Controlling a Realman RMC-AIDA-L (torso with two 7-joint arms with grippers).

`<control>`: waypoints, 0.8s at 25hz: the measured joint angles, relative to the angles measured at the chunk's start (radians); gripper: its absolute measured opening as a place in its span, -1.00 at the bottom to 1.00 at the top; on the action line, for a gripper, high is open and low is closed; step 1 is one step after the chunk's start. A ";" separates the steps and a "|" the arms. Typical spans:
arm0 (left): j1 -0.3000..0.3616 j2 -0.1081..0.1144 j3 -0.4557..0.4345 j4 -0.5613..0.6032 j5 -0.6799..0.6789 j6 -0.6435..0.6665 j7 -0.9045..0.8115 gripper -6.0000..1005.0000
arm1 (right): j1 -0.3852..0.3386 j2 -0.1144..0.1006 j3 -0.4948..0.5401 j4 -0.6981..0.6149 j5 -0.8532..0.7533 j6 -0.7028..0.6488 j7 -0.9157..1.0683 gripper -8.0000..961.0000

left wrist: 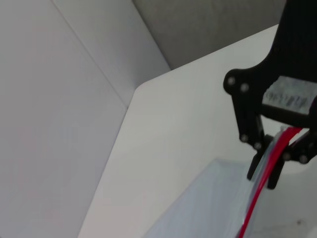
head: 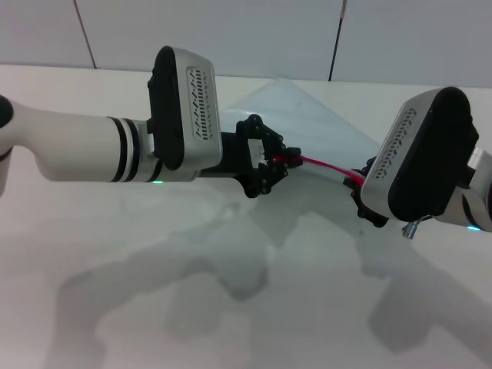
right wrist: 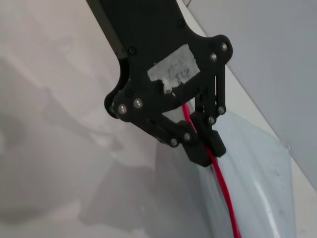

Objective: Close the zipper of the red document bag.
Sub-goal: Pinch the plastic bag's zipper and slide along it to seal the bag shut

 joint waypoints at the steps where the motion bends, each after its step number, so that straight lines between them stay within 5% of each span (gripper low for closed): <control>1: 0.001 0.000 0.000 0.000 0.000 0.003 -0.001 -0.83 | -0.001 0.000 0.001 -0.001 0.000 0.001 0.000 -0.65; 20: 0.033 0.006 -0.014 -0.046 0.000 0.101 -0.002 -0.82 | -0.064 -0.001 0.025 -0.087 -0.014 0.009 0.009 -0.62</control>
